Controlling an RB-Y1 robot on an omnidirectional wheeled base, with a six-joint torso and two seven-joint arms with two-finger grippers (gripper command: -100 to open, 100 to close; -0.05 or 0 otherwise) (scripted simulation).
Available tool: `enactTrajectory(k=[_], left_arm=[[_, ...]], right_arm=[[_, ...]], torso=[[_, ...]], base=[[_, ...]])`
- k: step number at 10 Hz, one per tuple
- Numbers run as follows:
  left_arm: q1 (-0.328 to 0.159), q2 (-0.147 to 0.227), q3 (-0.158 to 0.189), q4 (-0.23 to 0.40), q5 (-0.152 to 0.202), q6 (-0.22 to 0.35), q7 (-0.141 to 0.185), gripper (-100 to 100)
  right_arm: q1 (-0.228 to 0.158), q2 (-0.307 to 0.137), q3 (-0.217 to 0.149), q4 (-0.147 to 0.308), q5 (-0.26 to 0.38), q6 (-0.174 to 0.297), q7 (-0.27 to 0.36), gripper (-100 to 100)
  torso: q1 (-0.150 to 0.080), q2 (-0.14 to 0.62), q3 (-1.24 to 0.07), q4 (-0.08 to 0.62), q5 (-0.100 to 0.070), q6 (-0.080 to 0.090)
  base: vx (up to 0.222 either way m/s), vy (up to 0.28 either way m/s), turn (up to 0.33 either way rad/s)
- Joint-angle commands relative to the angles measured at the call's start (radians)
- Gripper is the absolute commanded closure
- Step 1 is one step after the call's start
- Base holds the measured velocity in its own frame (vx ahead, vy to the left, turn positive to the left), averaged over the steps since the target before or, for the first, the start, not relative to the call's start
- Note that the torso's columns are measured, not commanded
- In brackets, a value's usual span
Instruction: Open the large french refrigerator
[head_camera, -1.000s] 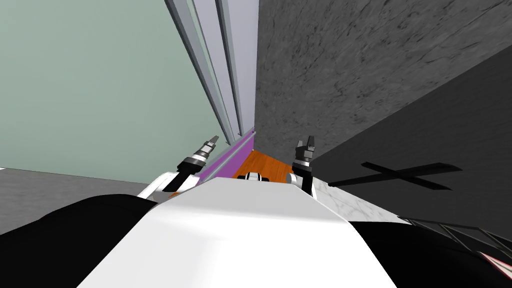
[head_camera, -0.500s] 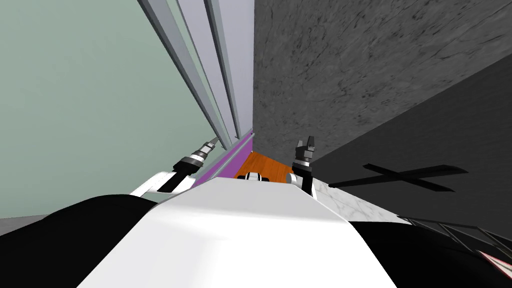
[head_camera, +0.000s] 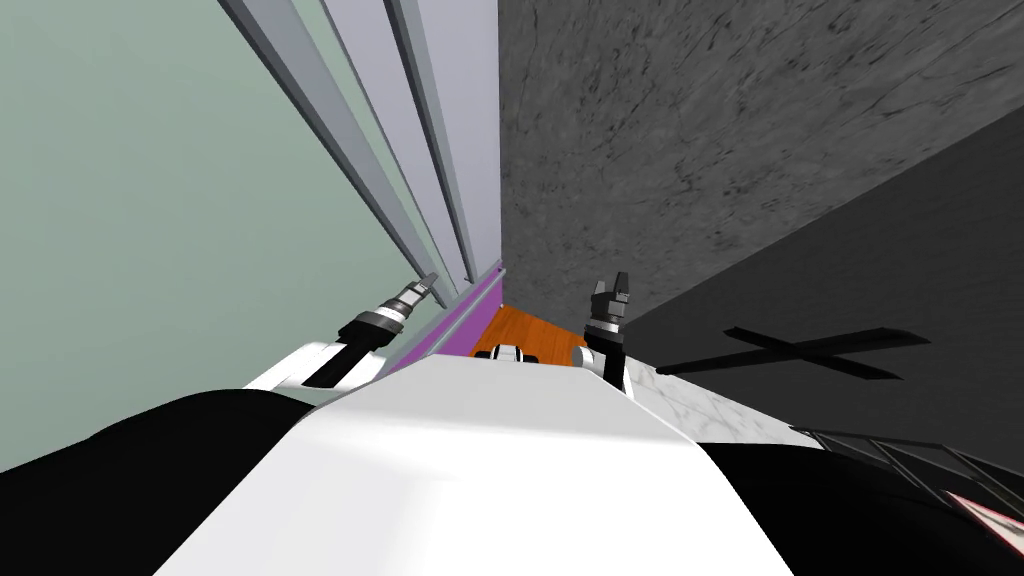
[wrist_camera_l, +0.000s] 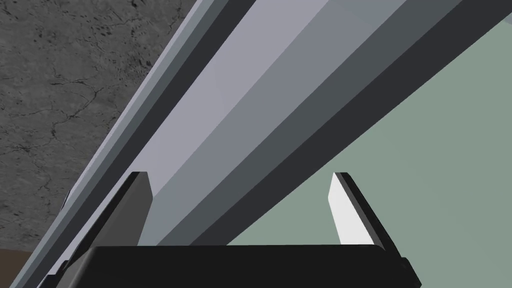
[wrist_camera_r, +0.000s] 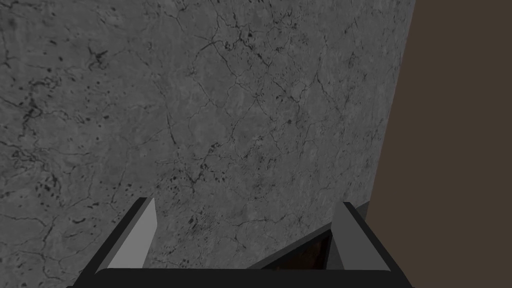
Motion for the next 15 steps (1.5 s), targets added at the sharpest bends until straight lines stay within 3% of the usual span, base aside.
enactTrajectory(k=[1,5,8,9,10,15], left_arm=[[0.000,0.000,0.002,-0.001,0.001,0.004,0.001,100],[0.017,0.088,-0.041,-0.030,0.005,-0.084,0.014,100],[0.026,0.131,-0.062,-0.044,0.007,-0.127,0.021,100],[0.015,0.126,-0.062,-0.030,0.004,-0.117,0.014,100],[0.022,0.164,-0.077,-0.032,0.004,-0.165,0.022,100],[0.030,0.248,-0.097,-0.036,0.010,-0.273,0.047,100]], right_arm=[[0.000,0.000,0.000,0.000,0.000,0.000,0.000,0],[0.000,0.000,0.000,0.000,0.000,0.000,0.000,0],[-0.001,0.000,0.000,0.000,0.000,0.000,0.000,0],[0.000,0.000,0.000,0.000,0.000,0.000,0.000,0],[0.000,0.000,0.000,0.000,0.000,0.000,0.000,0],[0.000,0.000,0.000,0.000,0.000,0.000,0.000,0]], torso=[[0.000,0.001,0.000,0.000,0.000,-0.002],[-0.002,0.007,0.006,0.000,0.002,-0.002],[-0.001,0.002,0.000,0.001,0.000,-0.004],[0.000,0.001,-0.001,0.002,0.000,-0.004],[0.002,-0.003,-0.004,0.002,-0.001,-0.005],[-0.001,0.006,0.002,0.002,0.000,-0.003]], base=[[0.000,0.000,0.000],[-0.181,0.003,-0.161],[-0.208,-0.012,-0.146],[-0.079,-0.021,-0.048],[-0.152,0.043,-0.154],[-0.190,0.023,-0.144]])
